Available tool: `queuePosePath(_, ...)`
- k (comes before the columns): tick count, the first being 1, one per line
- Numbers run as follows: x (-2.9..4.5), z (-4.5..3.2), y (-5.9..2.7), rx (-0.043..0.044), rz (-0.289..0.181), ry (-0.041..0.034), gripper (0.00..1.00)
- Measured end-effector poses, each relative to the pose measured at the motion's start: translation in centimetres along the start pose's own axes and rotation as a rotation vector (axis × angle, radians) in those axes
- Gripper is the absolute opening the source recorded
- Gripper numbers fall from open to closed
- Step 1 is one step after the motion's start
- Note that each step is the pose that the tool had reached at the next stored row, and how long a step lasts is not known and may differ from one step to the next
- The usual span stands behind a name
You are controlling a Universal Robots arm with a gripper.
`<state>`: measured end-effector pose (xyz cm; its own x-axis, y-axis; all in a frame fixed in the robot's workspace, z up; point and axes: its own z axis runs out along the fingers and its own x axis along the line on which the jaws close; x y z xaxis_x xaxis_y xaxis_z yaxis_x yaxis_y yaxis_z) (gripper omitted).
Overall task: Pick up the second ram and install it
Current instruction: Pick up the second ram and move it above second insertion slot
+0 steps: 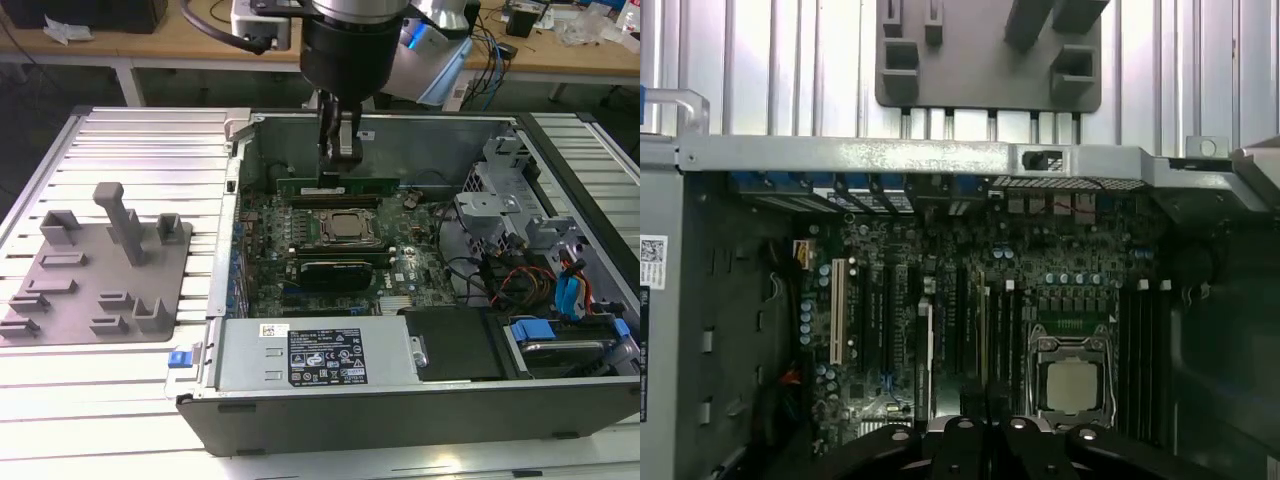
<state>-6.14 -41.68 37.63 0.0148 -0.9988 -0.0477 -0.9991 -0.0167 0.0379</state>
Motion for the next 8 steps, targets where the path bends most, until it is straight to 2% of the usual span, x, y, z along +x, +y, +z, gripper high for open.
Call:
queuePosePath(4,-0.53,0.94,-0.52,0.0,0.0,0.0,0.09)
queuePosePath(8,-0.74,2.3,-0.77,-0.0001,0.001,0.0003,0.09)
